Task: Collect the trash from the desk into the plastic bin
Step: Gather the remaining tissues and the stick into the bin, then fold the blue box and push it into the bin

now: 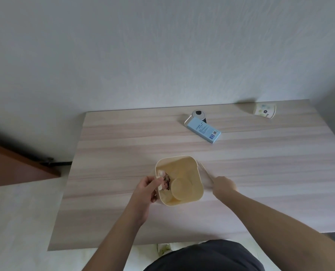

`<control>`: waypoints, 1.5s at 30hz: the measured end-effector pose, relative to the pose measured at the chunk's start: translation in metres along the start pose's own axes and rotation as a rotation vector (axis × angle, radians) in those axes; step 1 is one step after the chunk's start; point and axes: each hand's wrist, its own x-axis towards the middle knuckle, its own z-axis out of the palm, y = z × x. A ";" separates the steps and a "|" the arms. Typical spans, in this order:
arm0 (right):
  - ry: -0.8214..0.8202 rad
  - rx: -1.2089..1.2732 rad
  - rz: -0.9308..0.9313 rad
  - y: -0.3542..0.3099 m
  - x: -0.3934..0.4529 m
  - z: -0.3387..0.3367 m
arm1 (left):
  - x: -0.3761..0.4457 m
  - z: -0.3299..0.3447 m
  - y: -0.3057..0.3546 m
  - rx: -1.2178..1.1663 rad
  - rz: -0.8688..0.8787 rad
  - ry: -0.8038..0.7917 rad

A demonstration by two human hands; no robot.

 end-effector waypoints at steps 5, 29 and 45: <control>0.059 0.116 -0.069 0.006 -0.012 -0.026 | 0.008 0.001 0.002 -0.005 0.004 -0.028; 0.272 -0.026 -0.478 0.019 -0.143 -0.121 | 0.043 0.023 0.002 0.140 0.093 -0.050; 0.488 0.028 -0.771 -0.041 -0.144 -0.102 | 0.020 0.015 0.003 0.050 0.081 -0.143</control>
